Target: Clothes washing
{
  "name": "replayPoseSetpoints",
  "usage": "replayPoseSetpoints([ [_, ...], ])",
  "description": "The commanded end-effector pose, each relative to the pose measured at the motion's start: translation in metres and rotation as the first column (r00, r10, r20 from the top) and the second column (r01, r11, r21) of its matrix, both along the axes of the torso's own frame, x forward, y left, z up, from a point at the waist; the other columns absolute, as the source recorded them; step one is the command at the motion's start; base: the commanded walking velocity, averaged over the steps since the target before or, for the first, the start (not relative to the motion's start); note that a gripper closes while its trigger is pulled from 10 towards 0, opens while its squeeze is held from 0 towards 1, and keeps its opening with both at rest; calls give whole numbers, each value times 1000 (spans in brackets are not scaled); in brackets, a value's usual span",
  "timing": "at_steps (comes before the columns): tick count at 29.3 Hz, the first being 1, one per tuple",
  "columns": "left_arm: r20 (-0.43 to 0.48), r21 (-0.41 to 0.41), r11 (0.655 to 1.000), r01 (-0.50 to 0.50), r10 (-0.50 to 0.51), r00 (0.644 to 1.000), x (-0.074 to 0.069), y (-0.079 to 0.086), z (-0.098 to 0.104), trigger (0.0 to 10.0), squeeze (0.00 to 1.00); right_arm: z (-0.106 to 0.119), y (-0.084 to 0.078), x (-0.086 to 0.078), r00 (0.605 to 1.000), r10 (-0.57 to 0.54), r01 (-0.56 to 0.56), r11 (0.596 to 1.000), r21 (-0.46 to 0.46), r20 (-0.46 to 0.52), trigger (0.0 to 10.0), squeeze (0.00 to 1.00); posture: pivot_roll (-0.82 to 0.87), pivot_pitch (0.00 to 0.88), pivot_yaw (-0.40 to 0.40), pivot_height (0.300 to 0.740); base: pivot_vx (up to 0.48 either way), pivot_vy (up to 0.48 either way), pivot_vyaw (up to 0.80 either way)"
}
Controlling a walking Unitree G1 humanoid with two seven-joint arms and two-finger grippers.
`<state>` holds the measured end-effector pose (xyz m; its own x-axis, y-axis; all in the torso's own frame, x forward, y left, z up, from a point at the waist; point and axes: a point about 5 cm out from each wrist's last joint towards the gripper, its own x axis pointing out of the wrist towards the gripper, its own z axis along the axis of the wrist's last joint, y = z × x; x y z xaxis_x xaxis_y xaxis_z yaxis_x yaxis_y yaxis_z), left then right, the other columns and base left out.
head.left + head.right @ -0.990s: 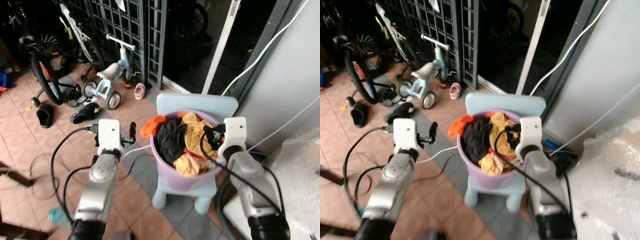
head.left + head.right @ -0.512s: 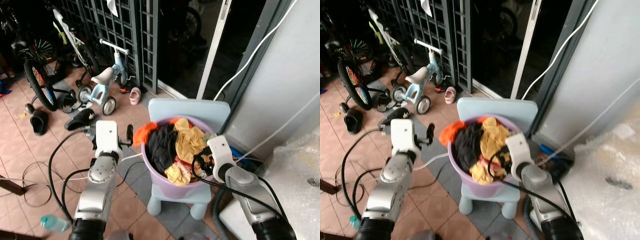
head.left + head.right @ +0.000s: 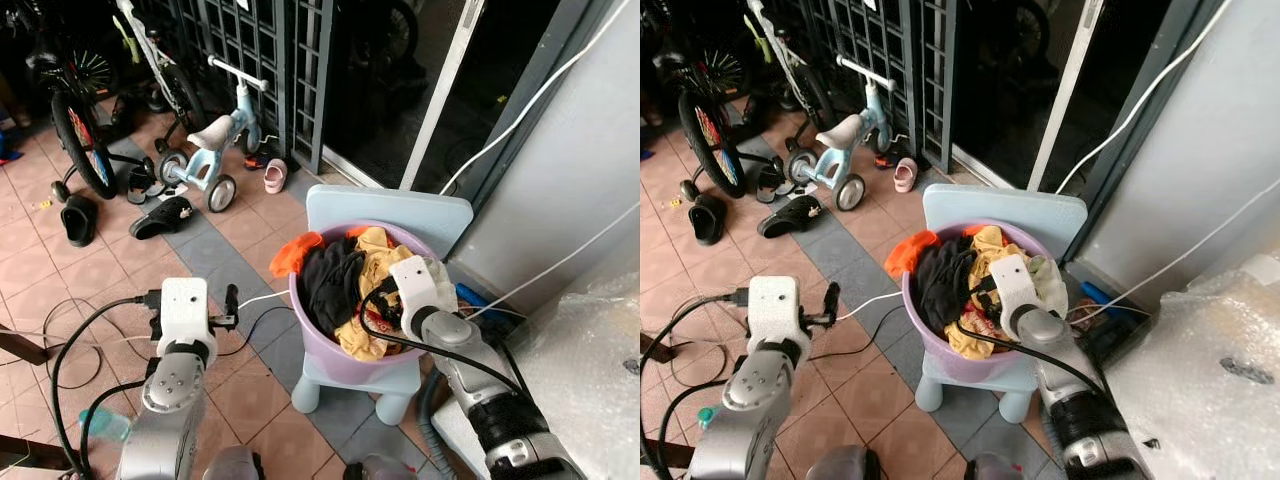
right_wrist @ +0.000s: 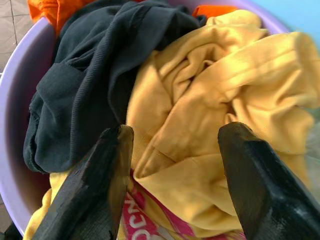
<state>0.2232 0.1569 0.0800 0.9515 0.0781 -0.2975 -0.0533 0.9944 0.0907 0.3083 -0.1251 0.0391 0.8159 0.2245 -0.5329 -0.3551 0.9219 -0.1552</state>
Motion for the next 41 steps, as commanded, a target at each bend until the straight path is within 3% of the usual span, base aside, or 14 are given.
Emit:
replayPoseSetpoints([
  [1,6,1,1000,14,-14,1000,-2,-2,6,10000,0,-2,4,4,1000,-5,5,1000,-3,-3,2784,0,106,186,-24,740,0,0,0],
  [2,-1,9,1000,14,-14,1000,-4,-1,5,10000,0,-1,8,7,1000,-5,5,1000,2,7,0,0,109,197,-23,740,0,0,0],
  [10,-24,19,1000,5,-5,1000,-9,1,6,10000,0,-4,11,9,998,-63,64,998,28,-11,0,0,120,205,-36,740,0,0,0],
  [22,-33,17,1000,-2,3,999,-4,-3,7,10000,0,-17,5,6,991,-133,132,991,-6,-34,0,0,105,189,-45,740,0,0,0],
  [27,-35,11,1000,-6,7,999,2,-4,5,10000,0,-9,4,14,985,-174,174,984,47,4,0,0,97,171,-54,740,0,0,0],
  [29,-27,2,1000,-7,7,1000,8,-7,5,10000,0,6,3,22,978,-197,185,973,139,75,0,0,66,132,-55,740,0,0,0],
  [35,-18,-3,1000,1,-1,1000,16,-12,4,10000,0,24,-1,27,965,-207,167,959,230,159,0,0,37,100,-56,740,0,0,0],
  [39,-16,-29,1000,-11,11,1000,29,-15,-2,10000,0,60,-11,25,927,-253,121,899,420,276,0,0,-32,25,-47,740,0,0,0],
  [41,-19,-34,999,-1,0,1000,32,-18,-5,10000,0,72,-15,20,913,-291,112,854,508,288,0,0,-37,4,-41,740,0,0,0],
])
